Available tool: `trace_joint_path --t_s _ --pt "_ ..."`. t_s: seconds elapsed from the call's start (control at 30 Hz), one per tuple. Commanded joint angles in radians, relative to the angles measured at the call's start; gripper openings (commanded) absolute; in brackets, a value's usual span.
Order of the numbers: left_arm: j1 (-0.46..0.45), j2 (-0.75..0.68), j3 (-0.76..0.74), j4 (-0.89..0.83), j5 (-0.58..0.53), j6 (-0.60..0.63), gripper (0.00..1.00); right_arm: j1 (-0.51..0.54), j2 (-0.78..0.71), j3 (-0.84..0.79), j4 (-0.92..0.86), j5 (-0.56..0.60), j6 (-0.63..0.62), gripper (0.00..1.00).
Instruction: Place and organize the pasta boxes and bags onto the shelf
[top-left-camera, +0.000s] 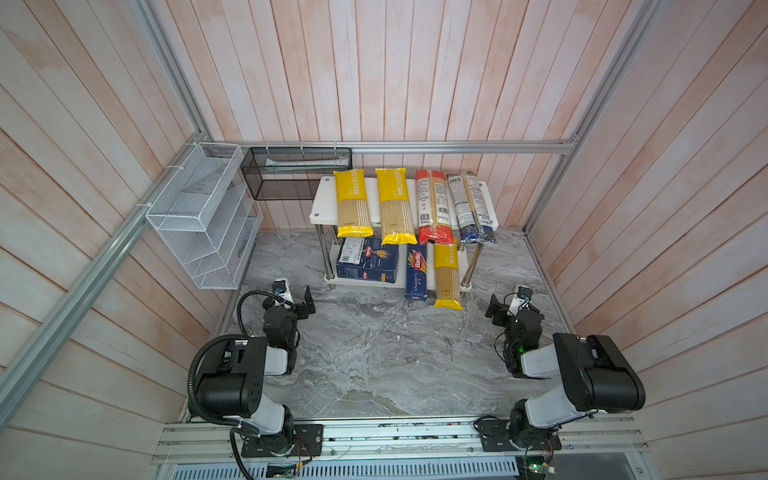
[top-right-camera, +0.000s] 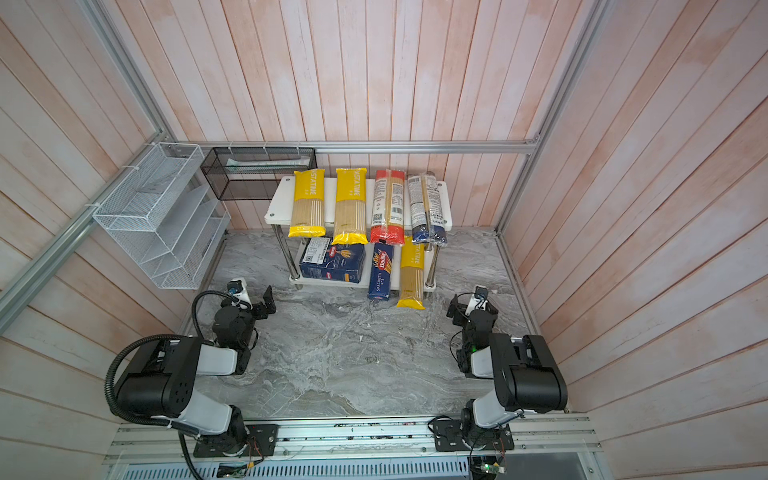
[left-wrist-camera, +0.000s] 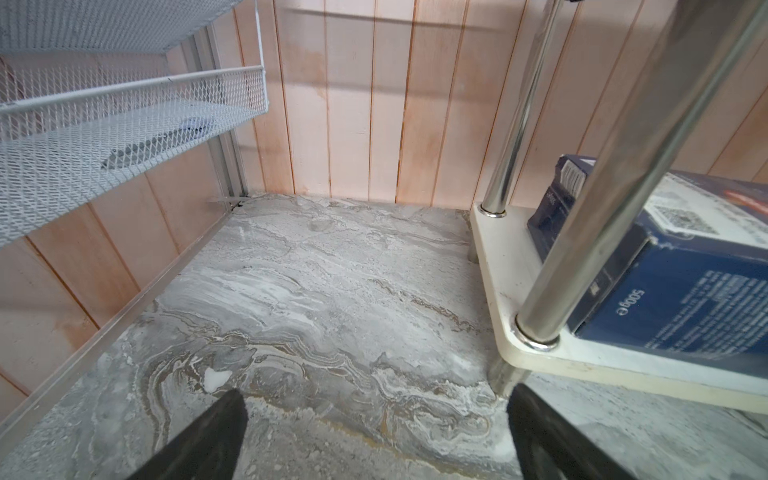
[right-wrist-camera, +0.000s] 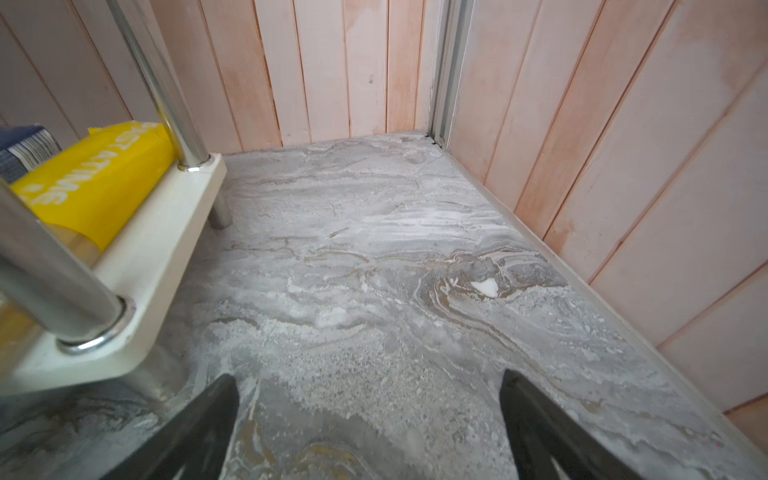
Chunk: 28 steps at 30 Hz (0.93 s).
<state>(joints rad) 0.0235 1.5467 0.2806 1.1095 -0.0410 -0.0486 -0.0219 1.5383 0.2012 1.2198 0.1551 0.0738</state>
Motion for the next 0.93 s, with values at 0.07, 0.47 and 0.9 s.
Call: trace_joint_path --t_s 0.07,0.47,0.9 --pt "0.002 -0.006 0.006 -0.001 0.016 0.014 1.0 0.0 -0.02 0.033 0.0 -0.007 -0.018 0.98" --pt "0.0 -0.006 0.006 -0.001 0.014 0.016 1.0 0.0 -0.021 0.034 -0.002 -0.006 -0.017 0.98" --pt "-0.002 -0.006 0.008 -0.002 0.01 0.019 1.0 0.001 -0.021 0.034 -0.003 -0.006 -0.017 0.98"
